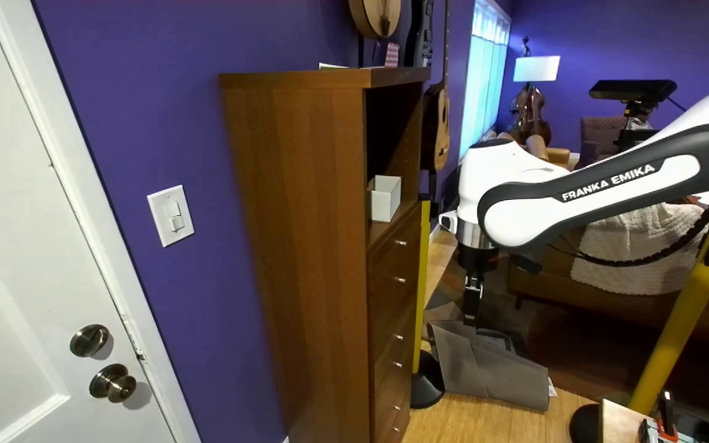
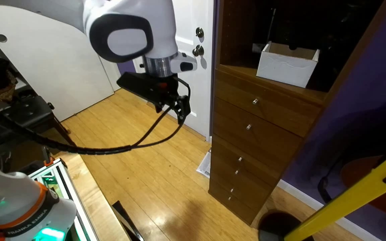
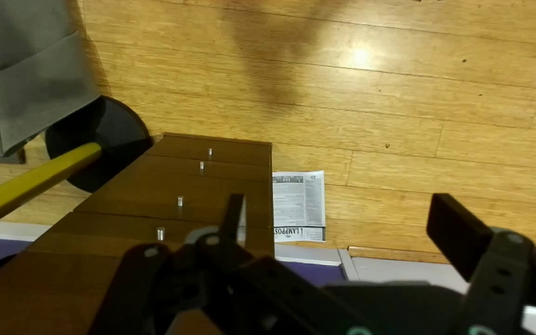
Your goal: Open the third drawer
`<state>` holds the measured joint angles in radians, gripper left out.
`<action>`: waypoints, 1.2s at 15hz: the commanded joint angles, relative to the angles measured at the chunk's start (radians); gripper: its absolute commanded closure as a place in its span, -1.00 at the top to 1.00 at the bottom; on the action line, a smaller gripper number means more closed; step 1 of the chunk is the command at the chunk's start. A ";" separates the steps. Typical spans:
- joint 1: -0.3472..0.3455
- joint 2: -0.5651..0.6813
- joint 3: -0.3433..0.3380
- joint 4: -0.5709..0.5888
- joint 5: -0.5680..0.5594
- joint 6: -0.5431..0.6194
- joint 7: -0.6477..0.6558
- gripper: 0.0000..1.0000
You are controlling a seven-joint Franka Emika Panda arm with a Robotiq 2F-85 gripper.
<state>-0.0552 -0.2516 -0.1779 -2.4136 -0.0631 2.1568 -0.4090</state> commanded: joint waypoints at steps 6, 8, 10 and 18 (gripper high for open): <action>-0.073 0.283 -0.033 -0.003 0.033 0.234 -0.048 1.00; -0.092 0.354 -0.029 0.010 0.038 0.295 -0.039 1.00; -0.112 0.415 -0.022 0.021 0.045 0.365 -0.023 1.00; -0.199 0.647 0.032 0.128 0.119 0.571 -0.012 1.00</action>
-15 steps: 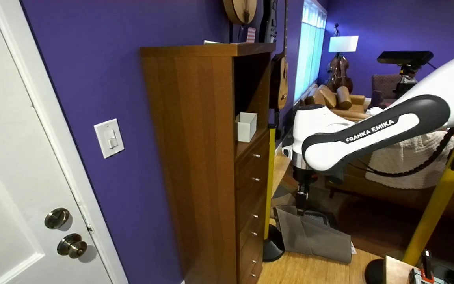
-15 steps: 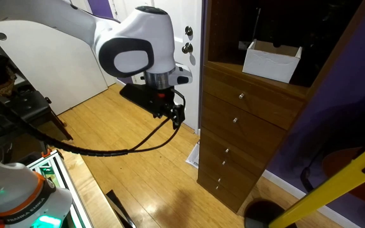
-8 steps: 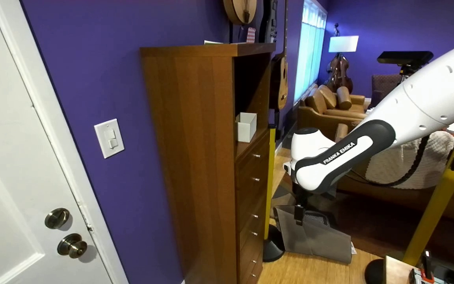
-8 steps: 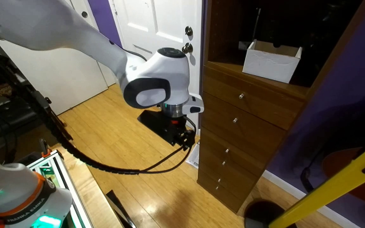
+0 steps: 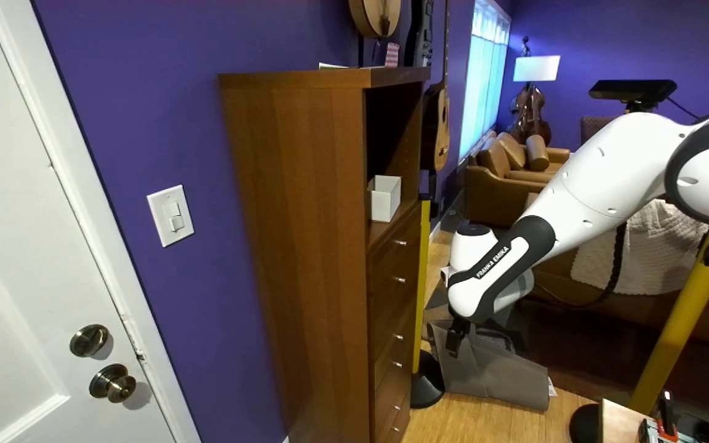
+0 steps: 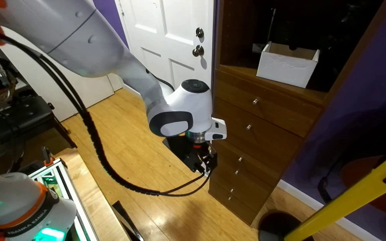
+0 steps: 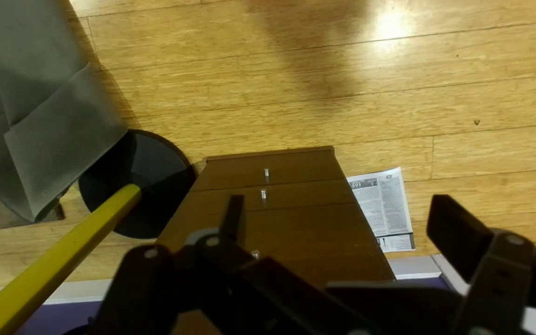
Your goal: Open the third drawer
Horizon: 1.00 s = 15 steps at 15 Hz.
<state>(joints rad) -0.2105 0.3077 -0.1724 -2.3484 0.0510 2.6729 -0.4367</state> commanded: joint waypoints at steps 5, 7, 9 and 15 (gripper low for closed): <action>-0.066 0.093 0.039 0.072 -0.026 0.068 0.024 1.00; -0.067 0.098 0.040 0.077 -0.026 0.068 0.024 1.00; -0.067 0.098 0.042 0.078 -0.026 0.068 0.024 1.00; -0.096 0.291 0.059 0.279 -0.056 0.085 0.004 1.00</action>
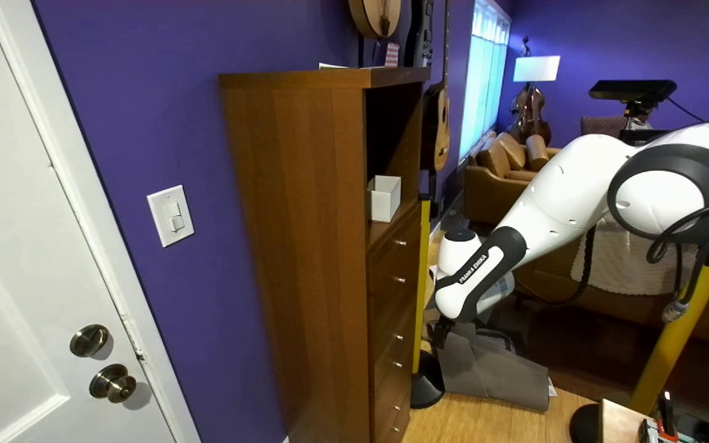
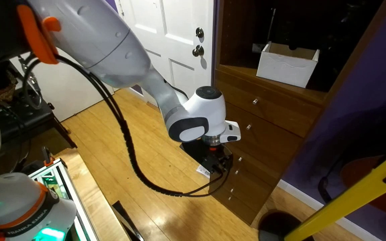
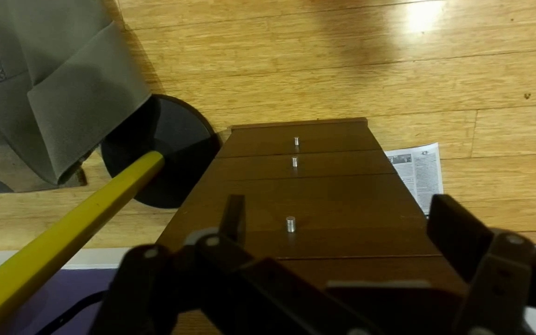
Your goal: Open the third drawer
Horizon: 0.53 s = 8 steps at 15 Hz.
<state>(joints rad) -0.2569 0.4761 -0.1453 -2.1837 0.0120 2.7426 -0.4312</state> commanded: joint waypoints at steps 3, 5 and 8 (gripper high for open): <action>-0.097 0.210 0.069 0.206 -0.020 0.026 -0.045 1.00; -0.126 0.264 0.093 0.265 -0.020 0.036 -0.059 1.00; -0.160 0.332 0.126 0.327 -0.022 0.090 -0.073 1.00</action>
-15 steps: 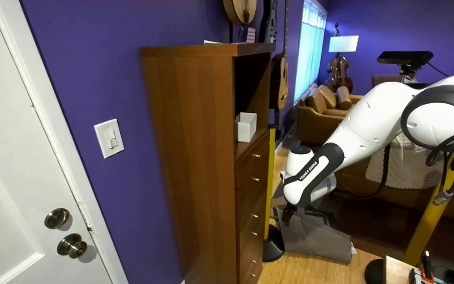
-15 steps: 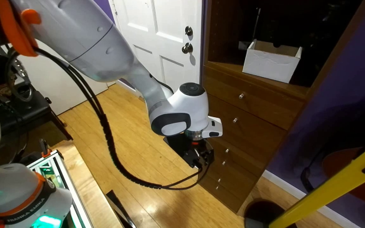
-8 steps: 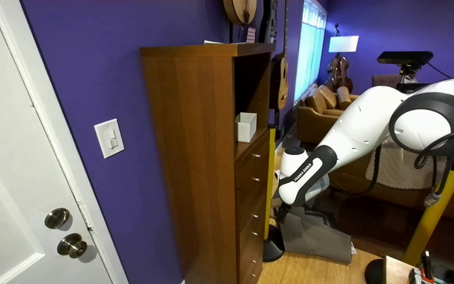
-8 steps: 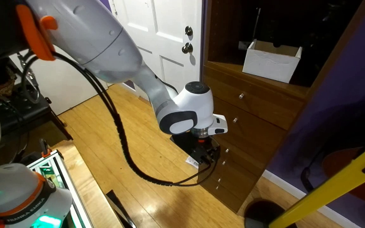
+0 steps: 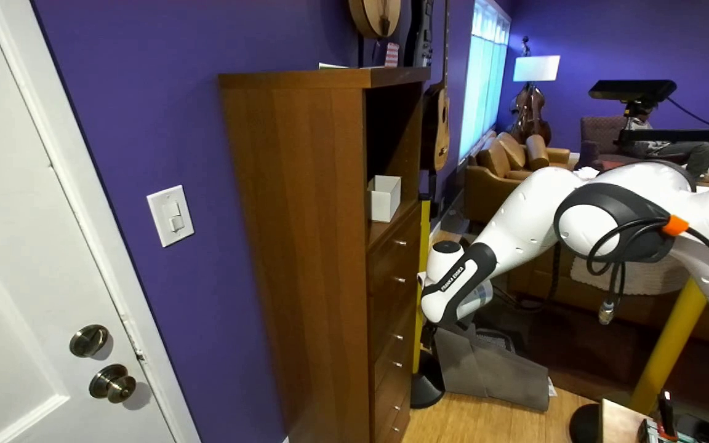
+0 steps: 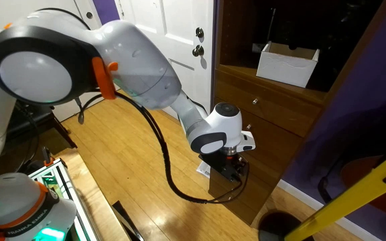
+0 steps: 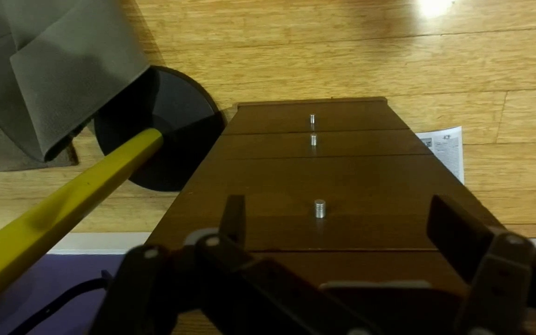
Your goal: Open the third drawer
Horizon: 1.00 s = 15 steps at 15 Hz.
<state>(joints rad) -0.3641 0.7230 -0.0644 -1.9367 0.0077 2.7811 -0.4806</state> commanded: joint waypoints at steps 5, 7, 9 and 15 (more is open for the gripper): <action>-0.102 0.170 0.110 0.161 -0.034 0.119 -0.047 1.00; -0.117 0.196 0.133 0.191 -0.044 0.137 -0.057 1.00; -0.129 0.215 0.151 0.219 -0.050 0.137 -0.059 0.95; -0.168 0.248 0.200 0.263 -0.045 0.123 -0.070 0.11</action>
<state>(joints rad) -0.4965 0.9303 0.0980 -1.7214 -0.0226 2.9044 -0.5364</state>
